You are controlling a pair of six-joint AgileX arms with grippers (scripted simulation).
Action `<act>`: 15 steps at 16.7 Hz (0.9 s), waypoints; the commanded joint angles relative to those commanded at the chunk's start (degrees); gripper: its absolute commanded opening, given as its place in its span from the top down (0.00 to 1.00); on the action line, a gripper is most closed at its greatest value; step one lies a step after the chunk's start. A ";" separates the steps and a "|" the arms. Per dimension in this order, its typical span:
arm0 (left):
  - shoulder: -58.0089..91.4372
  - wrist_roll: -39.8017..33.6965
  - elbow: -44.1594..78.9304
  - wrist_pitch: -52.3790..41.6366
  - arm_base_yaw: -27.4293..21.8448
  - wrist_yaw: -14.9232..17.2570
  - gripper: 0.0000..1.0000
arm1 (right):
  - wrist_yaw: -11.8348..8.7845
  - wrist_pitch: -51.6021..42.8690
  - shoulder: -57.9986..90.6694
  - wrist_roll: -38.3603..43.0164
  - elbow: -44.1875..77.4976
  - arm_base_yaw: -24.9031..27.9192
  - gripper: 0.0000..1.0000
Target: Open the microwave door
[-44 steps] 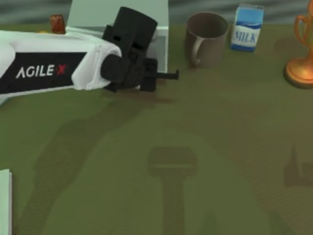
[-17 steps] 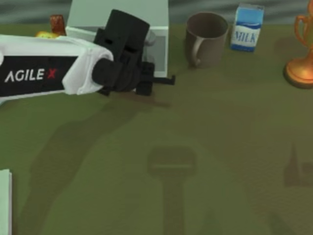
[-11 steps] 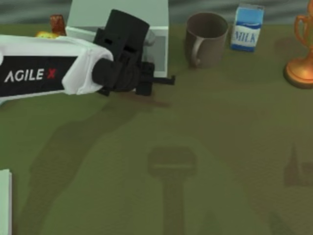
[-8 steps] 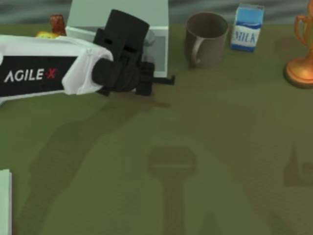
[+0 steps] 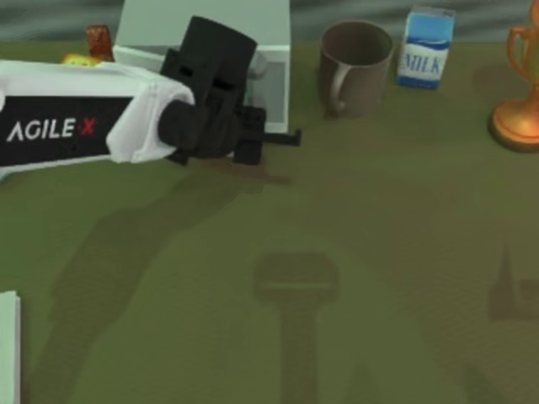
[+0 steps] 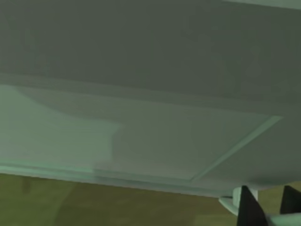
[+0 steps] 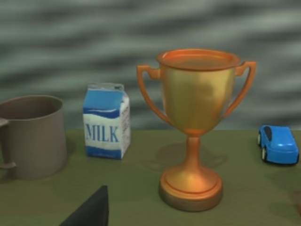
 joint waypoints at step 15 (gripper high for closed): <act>-2.37 3.85 -3.43 1.60 1.09 3.19 1.00 | 0.00 0.00 0.00 0.00 0.00 0.00 0.00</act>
